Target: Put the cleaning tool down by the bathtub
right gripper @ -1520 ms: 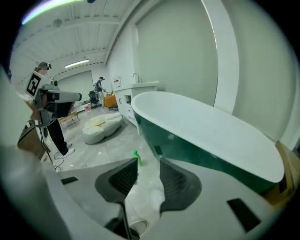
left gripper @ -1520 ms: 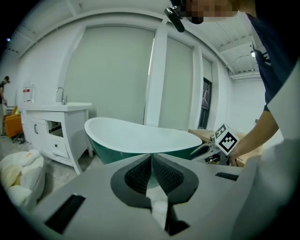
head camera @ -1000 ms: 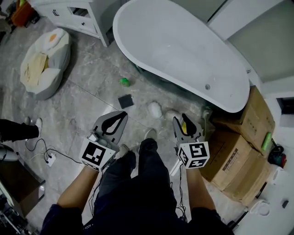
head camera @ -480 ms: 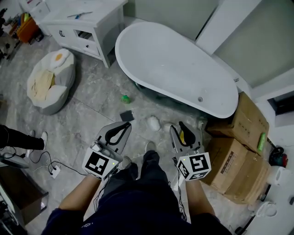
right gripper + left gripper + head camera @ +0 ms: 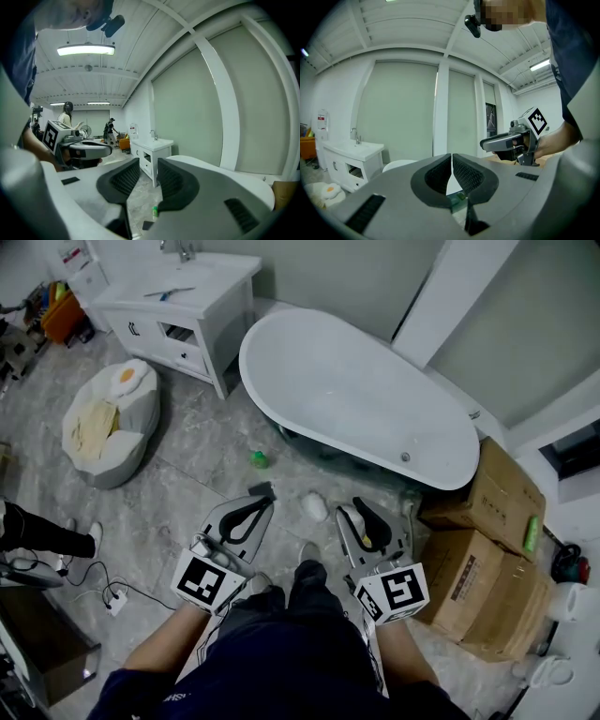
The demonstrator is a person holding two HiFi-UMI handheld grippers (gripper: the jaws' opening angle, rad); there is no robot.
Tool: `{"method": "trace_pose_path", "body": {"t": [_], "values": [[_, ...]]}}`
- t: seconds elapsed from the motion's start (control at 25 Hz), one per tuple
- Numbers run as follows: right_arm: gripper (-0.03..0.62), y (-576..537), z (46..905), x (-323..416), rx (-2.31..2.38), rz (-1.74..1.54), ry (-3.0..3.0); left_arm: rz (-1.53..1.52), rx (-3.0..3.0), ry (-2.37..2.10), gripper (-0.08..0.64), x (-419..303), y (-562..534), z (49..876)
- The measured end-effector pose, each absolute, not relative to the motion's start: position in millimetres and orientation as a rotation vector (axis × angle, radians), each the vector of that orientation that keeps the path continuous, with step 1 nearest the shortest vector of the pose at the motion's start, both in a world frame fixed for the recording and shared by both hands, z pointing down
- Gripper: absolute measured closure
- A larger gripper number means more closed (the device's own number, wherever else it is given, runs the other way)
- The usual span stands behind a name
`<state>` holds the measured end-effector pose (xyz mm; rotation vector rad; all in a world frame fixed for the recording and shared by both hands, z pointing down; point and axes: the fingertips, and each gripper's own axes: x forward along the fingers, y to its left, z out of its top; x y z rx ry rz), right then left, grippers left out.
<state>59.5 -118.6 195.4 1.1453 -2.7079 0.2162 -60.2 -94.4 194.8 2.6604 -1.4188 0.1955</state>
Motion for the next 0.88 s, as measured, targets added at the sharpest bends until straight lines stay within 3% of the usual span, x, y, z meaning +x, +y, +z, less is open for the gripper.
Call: {"method": "trace_pose_path", "body": {"t": [0.88], "values": [[0.520,-114.8,157.1,29.6,1.131,0.158,-2.794,0.121,2.710,-1.427,0.526,-66.7,-103.1,165.4]]}}
